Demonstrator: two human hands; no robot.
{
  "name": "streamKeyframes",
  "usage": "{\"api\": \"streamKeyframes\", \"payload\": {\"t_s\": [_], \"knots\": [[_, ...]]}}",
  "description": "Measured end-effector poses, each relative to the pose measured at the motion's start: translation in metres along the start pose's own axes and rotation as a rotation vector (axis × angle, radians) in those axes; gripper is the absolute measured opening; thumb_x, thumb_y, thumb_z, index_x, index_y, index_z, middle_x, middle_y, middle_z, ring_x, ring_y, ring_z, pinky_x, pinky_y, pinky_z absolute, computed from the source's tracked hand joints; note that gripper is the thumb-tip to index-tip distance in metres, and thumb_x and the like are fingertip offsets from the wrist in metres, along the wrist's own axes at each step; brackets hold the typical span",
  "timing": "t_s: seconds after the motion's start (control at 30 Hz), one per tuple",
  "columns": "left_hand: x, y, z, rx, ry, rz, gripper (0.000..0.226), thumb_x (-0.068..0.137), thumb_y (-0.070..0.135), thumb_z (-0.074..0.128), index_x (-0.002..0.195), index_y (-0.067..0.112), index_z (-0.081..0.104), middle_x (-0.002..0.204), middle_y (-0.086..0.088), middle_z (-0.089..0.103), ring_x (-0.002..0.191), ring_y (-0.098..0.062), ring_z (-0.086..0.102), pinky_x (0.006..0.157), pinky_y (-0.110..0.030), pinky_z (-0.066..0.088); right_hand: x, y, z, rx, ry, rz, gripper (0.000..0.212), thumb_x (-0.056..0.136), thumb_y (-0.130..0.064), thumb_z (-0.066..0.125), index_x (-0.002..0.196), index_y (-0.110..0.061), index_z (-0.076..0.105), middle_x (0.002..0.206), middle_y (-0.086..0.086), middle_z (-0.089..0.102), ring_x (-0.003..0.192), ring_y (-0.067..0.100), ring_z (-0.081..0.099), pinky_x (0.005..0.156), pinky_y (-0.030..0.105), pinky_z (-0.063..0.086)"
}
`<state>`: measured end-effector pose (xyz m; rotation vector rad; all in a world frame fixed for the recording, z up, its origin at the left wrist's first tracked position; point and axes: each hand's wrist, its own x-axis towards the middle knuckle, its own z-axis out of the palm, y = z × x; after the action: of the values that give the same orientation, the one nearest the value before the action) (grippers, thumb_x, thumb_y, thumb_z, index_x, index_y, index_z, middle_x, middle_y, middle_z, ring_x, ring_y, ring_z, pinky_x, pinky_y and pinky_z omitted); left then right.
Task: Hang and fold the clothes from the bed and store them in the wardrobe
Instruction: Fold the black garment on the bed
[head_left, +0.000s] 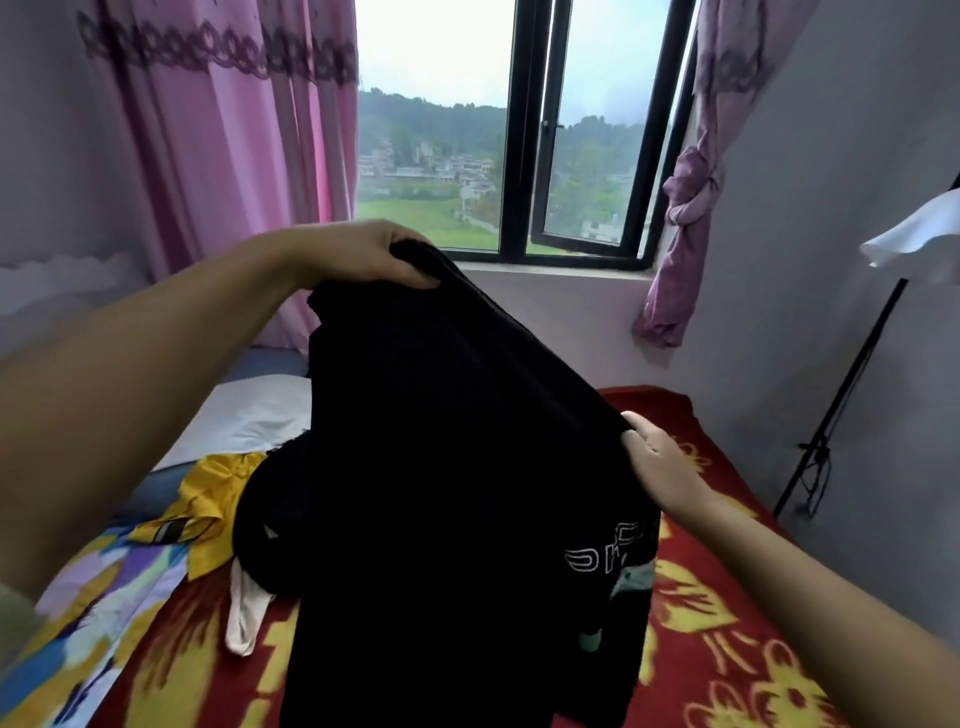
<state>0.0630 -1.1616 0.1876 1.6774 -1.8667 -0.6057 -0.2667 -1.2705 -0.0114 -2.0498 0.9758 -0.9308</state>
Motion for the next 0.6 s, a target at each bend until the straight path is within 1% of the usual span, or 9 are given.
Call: {"api": "streamKeyframes", "payload": {"t_s": [0.1, 0.13, 0.2, 0.27, 0.3, 0.37, 0.4, 0.5, 0.6], "knots": [[-0.004, -0.016, -0.007, -0.053, 0.026, -0.039, 0.023, 0.073, 0.036, 0.073, 0.095, 0.029, 0.071, 0.087, 0.002, 0.074, 0.075, -0.014, 0.072, 0.059, -0.019, 0.054, -0.008, -0.003, 0.003, 0.03, -0.027, -0.156, 0.021, 0.093, -0.052, 0.04, 0.096, -0.042, 0.058, 0.08, -0.01, 0.066, 0.071, 0.006, 0.062, 0.06, 0.02, 0.044], [-0.005, -0.021, -0.01, -0.075, 0.035, -0.049, 0.03, 0.069, 0.038, 0.072, 0.096, 0.027, 0.071, 0.089, 0.0, 0.074, 0.076, -0.016, 0.072, 0.06, -0.02, 0.055, -0.011, -0.005, 0.004, 0.049, -0.091, -0.203, 0.022, 0.094, -0.054, 0.044, 0.104, -0.042, 0.059, 0.089, -0.011, 0.069, 0.08, 0.007, 0.066, 0.065, 0.021, 0.047], [-0.006, -0.03, -0.014, -0.115, 0.048, -0.047, 0.029, 0.069, 0.035, 0.071, 0.096, 0.026, 0.071, 0.091, -0.003, 0.074, 0.077, -0.016, 0.071, 0.062, -0.02, 0.055, -0.011, -0.009, 0.002, 0.114, -0.291, -0.196, 0.027, 0.094, -0.044, 0.057, 0.119, -0.035, 0.06, 0.106, -0.01, 0.07, 0.096, 0.01, 0.067, 0.071, 0.018, 0.051], [-0.007, -0.036, -0.016, -0.146, 0.044, -0.05, 0.024, 0.071, 0.03, 0.071, 0.094, 0.025, 0.073, 0.091, -0.003, 0.074, 0.077, -0.015, 0.071, 0.063, -0.019, 0.055, -0.006, -0.011, -0.007, 0.06, -0.54, -0.036, 0.02, 0.09, -0.03, 0.066, 0.11, -0.029, 0.067, 0.107, -0.007, 0.071, 0.101, 0.012, 0.067, 0.078, 0.018, 0.052], [-0.006, -0.037, -0.015, -0.146, 0.026, -0.05, 0.026, 0.069, 0.029, 0.071, 0.094, 0.023, 0.073, 0.091, -0.003, 0.074, 0.078, -0.016, 0.07, 0.065, -0.02, 0.055, -0.004, -0.009, -0.012, -0.001, -0.648, 0.069, 0.013, 0.089, -0.025, 0.068, 0.101, -0.023, 0.069, 0.102, -0.003, 0.072, 0.1, 0.018, 0.068, 0.081, 0.024, 0.054], [-0.005, -0.038, -0.011, -0.135, -0.038, -0.045, 0.034, 0.068, 0.028, 0.071, 0.1, 0.016, 0.071, 0.094, -0.006, 0.073, 0.081, -0.019, 0.069, 0.07, -0.022, 0.057, 0.002, -0.003, -0.023, -0.152, -0.76, 0.198, 0.013, 0.085, -0.015, 0.067, 0.093, -0.006, 0.066, 0.099, 0.011, 0.07, 0.1, 0.028, 0.067, 0.089, 0.037, 0.052], [-0.004, -0.037, -0.008, -0.135, -0.066, -0.047, 0.035, 0.068, 0.028, 0.071, 0.101, 0.014, 0.07, 0.094, -0.007, 0.072, 0.082, -0.019, 0.069, 0.07, -0.023, 0.057, 0.005, 0.0, -0.028, -0.226, -0.775, 0.225, 0.013, 0.084, -0.013, 0.066, 0.092, -0.002, 0.065, 0.099, 0.014, 0.069, 0.101, 0.03, 0.066, 0.091, 0.038, 0.051], [0.0, -0.037, 0.0, -0.163, -0.119, -0.054, 0.026, 0.07, 0.026, 0.071, 0.095, 0.018, 0.073, 0.09, -0.004, 0.073, 0.077, -0.015, 0.07, 0.065, -0.02, 0.055, 0.009, 0.004, -0.035, -0.337, -0.835, 0.278, 0.014, 0.086, -0.014, 0.067, 0.096, -0.005, 0.067, 0.103, 0.006, 0.07, 0.102, 0.019, 0.066, 0.093, 0.032, 0.05], [0.006, -0.043, -0.001, -0.184, -0.175, -0.065, 0.024, 0.068, 0.027, 0.073, 0.092, 0.021, 0.074, 0.088, -0.002, 0.074, 0.077, -0.013, 0.07, 0.066, -0.02, 0.055, 0.013, 0.004, -0.042, -0.416, -0.933, 0.298, 0.007, 0.089, -0.028, 0.068, 0.093, -0.023, 0.071, 0.098, -0.012, 0.072, 0.093, 0.002, 0.066, 0.088, 0.023, 0.049]]}}
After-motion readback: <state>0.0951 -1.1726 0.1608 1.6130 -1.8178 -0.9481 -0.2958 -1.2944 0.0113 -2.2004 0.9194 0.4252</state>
